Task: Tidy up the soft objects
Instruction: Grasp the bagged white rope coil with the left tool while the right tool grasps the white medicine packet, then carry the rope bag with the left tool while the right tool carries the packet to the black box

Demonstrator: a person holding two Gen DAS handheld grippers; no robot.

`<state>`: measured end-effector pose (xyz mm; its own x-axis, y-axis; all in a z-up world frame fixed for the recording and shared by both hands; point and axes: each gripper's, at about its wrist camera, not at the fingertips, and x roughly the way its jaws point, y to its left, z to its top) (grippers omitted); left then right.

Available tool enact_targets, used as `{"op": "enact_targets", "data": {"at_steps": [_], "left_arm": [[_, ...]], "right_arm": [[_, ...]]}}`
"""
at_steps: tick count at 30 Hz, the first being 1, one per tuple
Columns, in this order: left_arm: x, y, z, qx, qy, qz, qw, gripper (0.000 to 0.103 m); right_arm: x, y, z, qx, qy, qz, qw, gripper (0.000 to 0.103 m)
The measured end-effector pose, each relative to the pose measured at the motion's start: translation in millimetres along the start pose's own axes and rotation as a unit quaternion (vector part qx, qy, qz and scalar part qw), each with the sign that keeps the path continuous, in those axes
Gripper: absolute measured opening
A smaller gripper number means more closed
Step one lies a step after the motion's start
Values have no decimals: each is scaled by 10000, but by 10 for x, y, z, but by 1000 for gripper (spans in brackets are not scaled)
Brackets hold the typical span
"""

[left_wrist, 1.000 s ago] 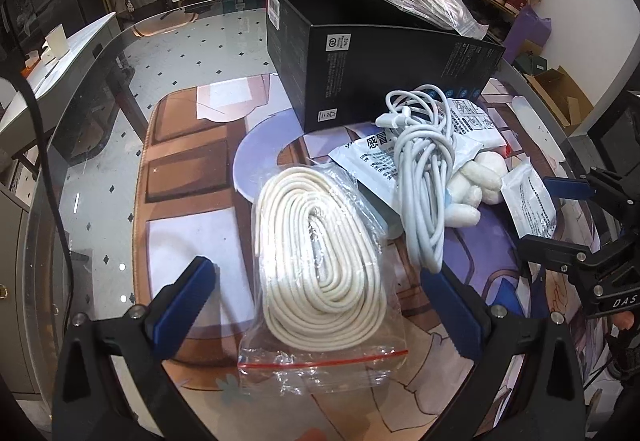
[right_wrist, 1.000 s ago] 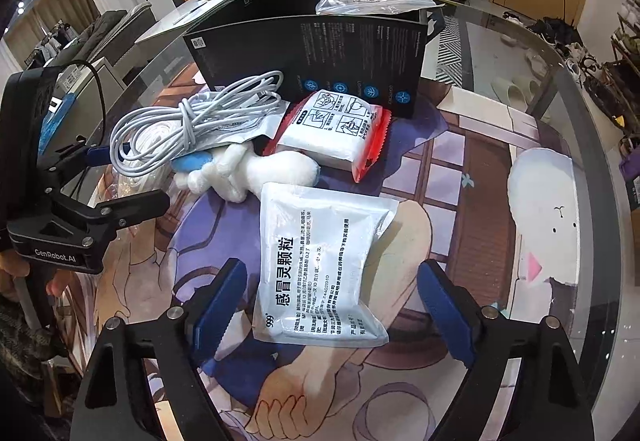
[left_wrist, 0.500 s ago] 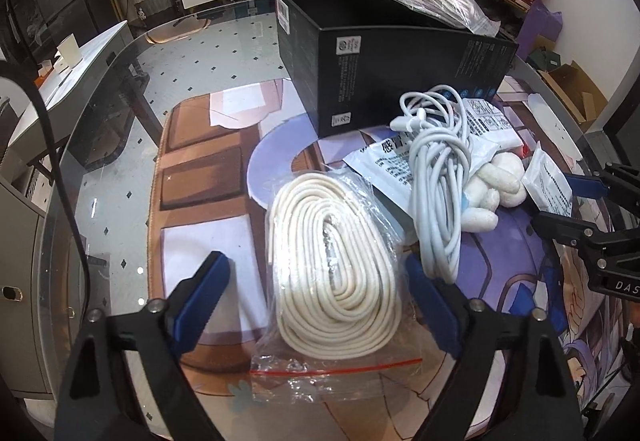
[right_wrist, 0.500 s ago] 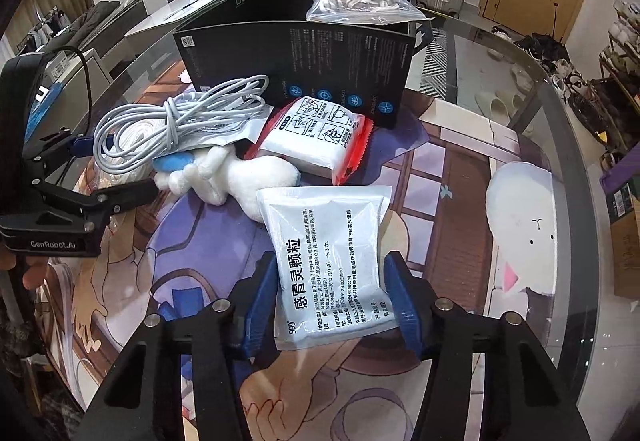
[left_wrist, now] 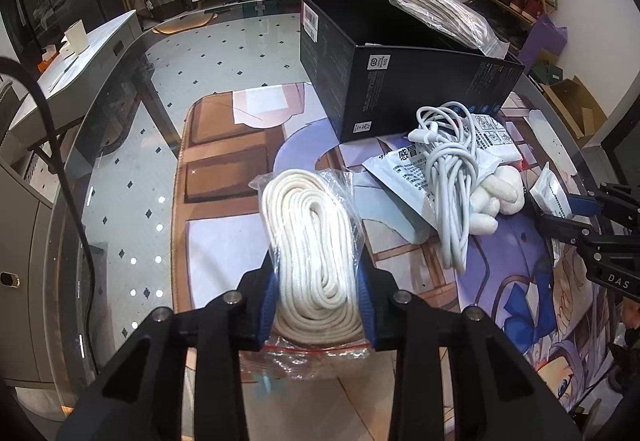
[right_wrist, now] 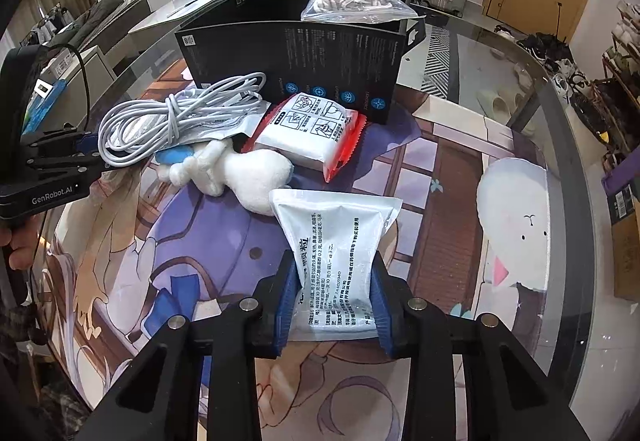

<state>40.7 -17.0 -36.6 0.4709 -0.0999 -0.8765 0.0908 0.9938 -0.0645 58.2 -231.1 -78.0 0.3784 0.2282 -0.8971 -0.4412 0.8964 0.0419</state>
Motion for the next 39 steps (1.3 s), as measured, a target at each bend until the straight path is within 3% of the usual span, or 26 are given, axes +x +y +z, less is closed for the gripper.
{"op": "enact_targets", "data": {"at_steps": [9,39], "left_arm": [[-261,22,-31,-10,-240,59,9997,31],[-797,-205,527,382,-928,-64,9949,31]], "right_arm": [[-234,-28,39,110,-258,46,9996,34],[-741,96,621,-157,-884,98,9959,34]]}}
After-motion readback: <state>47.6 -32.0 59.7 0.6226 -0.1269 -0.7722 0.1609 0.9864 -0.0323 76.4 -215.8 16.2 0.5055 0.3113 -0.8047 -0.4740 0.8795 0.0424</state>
